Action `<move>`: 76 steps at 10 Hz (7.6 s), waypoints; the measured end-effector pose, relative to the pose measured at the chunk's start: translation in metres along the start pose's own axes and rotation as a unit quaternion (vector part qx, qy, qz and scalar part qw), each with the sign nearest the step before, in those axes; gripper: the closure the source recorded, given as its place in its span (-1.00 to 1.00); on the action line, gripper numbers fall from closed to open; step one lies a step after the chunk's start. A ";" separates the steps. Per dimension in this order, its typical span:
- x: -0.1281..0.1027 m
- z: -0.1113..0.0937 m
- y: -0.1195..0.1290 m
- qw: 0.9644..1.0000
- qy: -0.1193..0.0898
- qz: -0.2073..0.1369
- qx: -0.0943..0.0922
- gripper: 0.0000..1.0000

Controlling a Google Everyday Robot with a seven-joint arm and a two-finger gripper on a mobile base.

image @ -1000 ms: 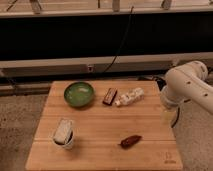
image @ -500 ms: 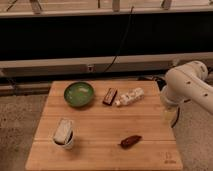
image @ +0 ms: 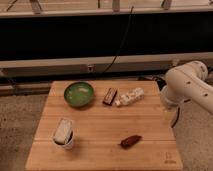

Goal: Push the ceramic bowl across the table

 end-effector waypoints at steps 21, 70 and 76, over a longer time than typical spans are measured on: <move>-0.163 0.009 -0.087 0.991 -0.003 -0.125 0.049 -0.60; -0.303 0.080 -0.201 0.965 -0.029 -0.249 0.071 -0.42; -0.307 0.091 -0.217 0.964 -0.033 -0.252 0.072 0.70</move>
